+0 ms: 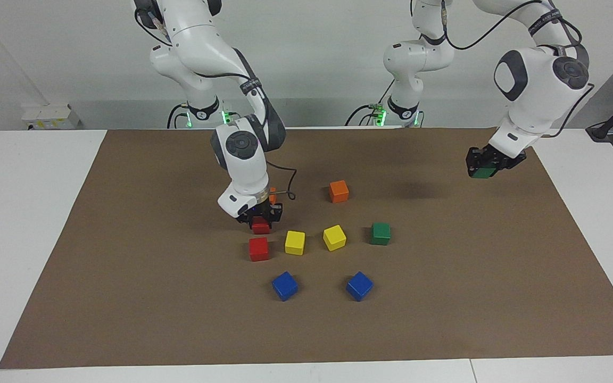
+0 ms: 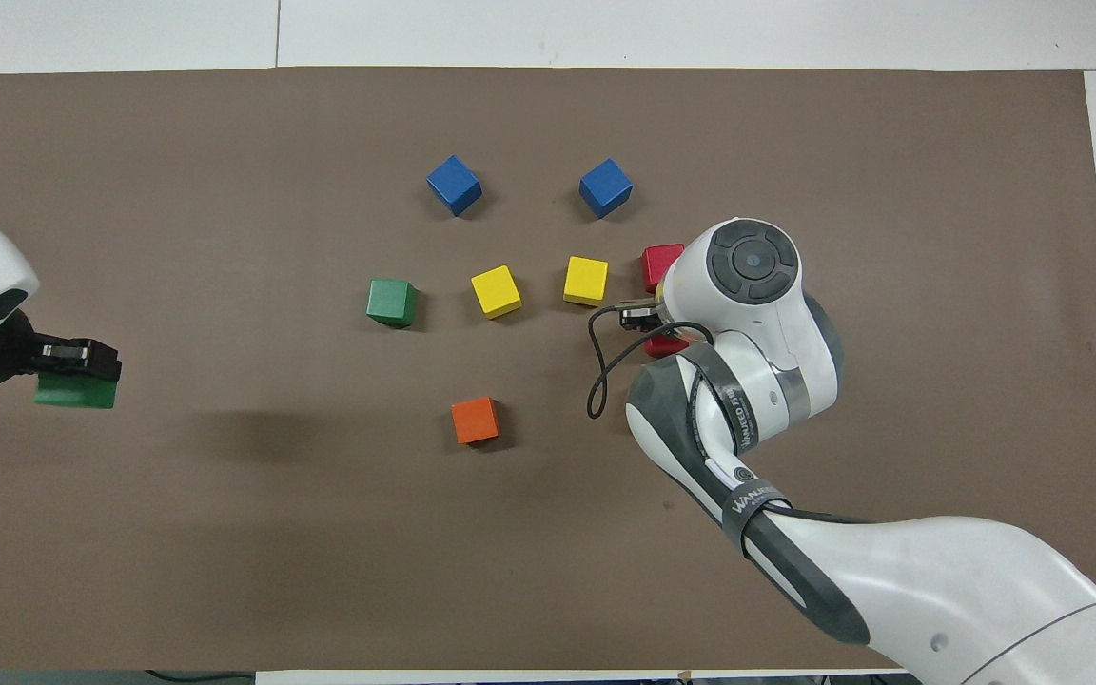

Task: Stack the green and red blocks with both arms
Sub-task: 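Carry the green cube outward while the right gripper carries the red cube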

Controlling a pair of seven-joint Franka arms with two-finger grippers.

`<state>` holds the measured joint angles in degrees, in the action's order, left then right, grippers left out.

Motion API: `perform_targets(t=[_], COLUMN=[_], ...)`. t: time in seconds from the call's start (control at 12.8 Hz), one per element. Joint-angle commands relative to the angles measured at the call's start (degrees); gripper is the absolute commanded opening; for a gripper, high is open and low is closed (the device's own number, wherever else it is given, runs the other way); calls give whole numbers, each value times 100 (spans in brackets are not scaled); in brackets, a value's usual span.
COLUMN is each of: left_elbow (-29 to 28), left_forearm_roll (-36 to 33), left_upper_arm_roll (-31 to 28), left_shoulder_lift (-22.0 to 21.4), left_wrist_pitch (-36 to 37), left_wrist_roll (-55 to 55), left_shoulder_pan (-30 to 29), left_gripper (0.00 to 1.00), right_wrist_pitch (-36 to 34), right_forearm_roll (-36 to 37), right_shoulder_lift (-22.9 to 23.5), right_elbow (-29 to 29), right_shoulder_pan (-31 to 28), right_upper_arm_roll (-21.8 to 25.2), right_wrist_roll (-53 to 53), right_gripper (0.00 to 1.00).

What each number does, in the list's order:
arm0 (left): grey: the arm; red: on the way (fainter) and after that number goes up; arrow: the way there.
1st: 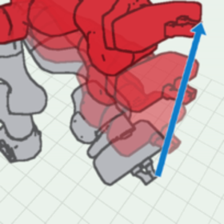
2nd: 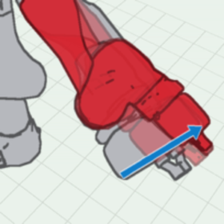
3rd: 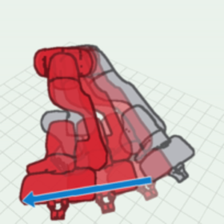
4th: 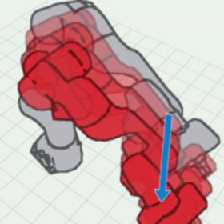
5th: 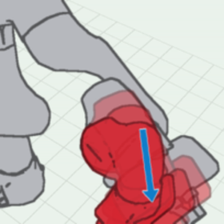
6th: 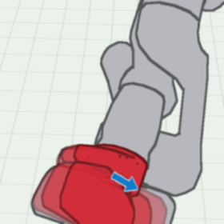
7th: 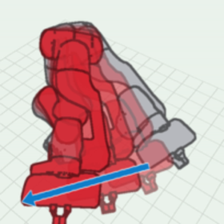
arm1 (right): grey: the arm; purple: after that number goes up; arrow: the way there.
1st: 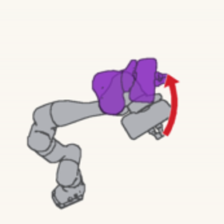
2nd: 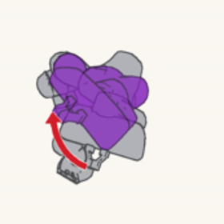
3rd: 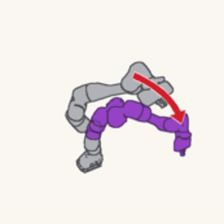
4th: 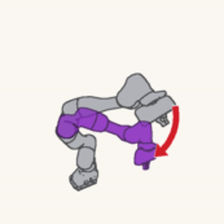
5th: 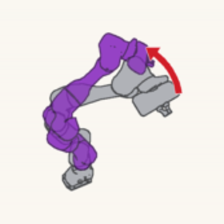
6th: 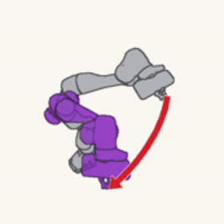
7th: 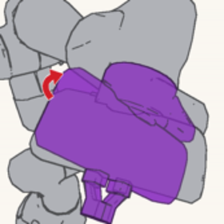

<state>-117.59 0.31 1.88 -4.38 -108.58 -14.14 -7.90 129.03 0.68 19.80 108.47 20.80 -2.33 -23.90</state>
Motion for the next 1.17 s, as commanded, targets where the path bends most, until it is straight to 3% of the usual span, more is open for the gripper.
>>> perform_targets(t=[0.0,0.23,0.7,1.1], left_elbow=[-833,-1581,-1803,-1969], left_forearm_roll=[-22,-22,-22,-22], left_upper_arm_roll=[67,58,58,58], left_shoulder_lift=[-335,-292,244,456], left_wrist_pitch=[-758,-1734,-2439,-2879], left_wrist_roll=[-370,-388,-449,-423], left_shoulder_pan=[-290,-299,-378,-537], left_gripper=[0,0,0,0], right_wrist_pitch=[-938,-1372,-1005,-397], right_forearm_roll=[-86,-86,-94,-103], right_shoulder_lift=[-396,-652,-696,-653], right_elbow=[-526,-871,-512,-2], right_shoulder_pan=[-172,-794,-2439,-2607], right_upper_arm_roll=[4,22,22,31], right_wrist_roll=[26,918,3416,3471], right_gripper=[0,0,0,0])
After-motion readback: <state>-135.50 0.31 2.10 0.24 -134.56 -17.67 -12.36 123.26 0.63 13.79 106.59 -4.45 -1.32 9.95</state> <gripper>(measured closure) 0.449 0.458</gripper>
